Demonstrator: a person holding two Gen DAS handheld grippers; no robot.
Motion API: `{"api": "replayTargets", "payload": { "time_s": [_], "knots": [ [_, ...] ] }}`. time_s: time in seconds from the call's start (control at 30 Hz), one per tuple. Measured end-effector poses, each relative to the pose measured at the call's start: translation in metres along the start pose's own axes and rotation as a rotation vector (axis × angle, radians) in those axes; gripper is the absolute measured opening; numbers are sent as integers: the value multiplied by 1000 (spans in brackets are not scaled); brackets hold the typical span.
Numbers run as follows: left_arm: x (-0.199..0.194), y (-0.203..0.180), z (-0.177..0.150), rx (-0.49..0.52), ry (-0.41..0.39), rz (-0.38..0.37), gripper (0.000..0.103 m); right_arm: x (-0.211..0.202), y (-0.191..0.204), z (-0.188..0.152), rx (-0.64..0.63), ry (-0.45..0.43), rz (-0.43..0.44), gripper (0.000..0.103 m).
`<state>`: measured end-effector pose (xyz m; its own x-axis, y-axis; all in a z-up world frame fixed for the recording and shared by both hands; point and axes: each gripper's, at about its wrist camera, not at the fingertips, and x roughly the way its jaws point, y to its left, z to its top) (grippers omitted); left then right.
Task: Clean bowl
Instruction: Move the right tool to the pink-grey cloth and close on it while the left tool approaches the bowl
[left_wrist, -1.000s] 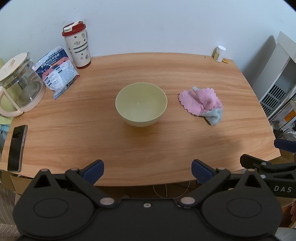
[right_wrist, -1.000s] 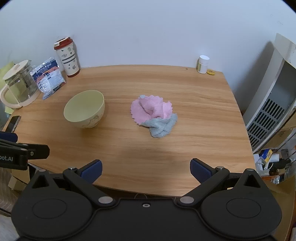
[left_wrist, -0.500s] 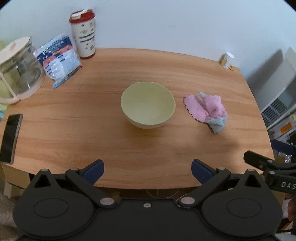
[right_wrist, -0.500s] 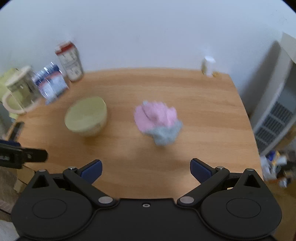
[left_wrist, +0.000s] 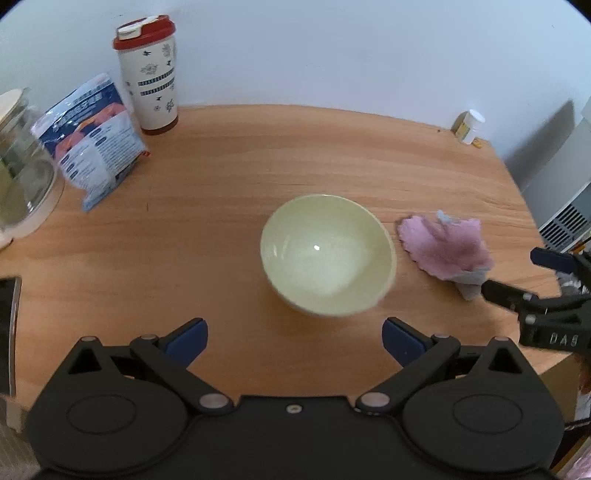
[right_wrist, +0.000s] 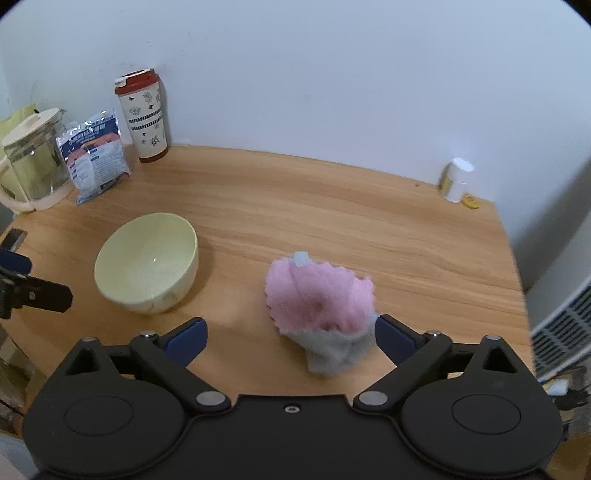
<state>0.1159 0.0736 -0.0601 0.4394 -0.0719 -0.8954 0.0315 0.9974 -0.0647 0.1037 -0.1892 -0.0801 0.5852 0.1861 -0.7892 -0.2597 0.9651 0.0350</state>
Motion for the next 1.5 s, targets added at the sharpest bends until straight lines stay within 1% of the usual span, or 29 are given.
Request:
{"api": "replayTargets", "payload": {
  "time_s": [0.1,0.2,0.23,0.27,0.3,0.37,0.43,0.5,0.6,0.7,0.77,0.87,0.93,1.0,1.07,1.13,1.2,1.23,1.27,1.37,1.43,1.5],
  "knots": [
    [13,9,9,24,-32,48,103,18,0,5,-1,8,-11,94],
    [24,22,15,-1,-28,13,103,35,2,4,-17,18,-57,87],
    [28,26,17,-5,-36,-2,102,39,3,4,-28,28,-70,82],
    [32,30,18,-3,-47,-14,102,45,4,3,-43,39,-89,81],
    [33,30,18,30,-68,-15,102,51,6,4,-65,50,-115,81],
    [37,31,22,73,-64,-20,102,61,8,6,-80,77,-144,81],
    [41,31,25,114,-57,-29,102,69,7,8,-67,91,-158,80],
    [47,35,29,135,-37,-81,103,76,6,11,-40,102,-158,79],
    [53,37,30,183,-25,-130,102,83,4,12,10,119,-136,79],
    [58,36,29,238,-35,-136,103,90,1,12,62,131,-102,79],
    [63,36,30,270,-19,-141,102,96,-1,11,97,148,-81,80],
    [66,38,30,313,-24,-141,102,105,3,5,106,185,-90,80],
    [67,40,31,317,-19,-159,102,107,4,4,132,176,-101,80],
    [69,43,33,312,-8,-178,102,108,1,4,184,167,-109,79],
    [70,42,34,316,5,-185,102,107,-1,5,211,163,-105,79],
    [69,39,31,341,2,-210,103,105,-2,5,227,161,-97,78],
    [68,36,29,344,0,-210,103,105,-4,4,249,151,-99,66],
    [67,34,28,346,-1,-210,103,104,-6,4,257,146,-103,52],
    [67,33,27,348,-2,-210,103,105,-9,3,259,144,-104,46],
    [65,30,25,328,-1,-200,103,106,-13,1,250,143,-101,41],
    [64,28,25,302,-2,-196,103,106,-13,2,212,150,-93,41],
    [62,24,25,264,-24,-183,103,107,-16,2,196,149,-73,41]
  ]
}}
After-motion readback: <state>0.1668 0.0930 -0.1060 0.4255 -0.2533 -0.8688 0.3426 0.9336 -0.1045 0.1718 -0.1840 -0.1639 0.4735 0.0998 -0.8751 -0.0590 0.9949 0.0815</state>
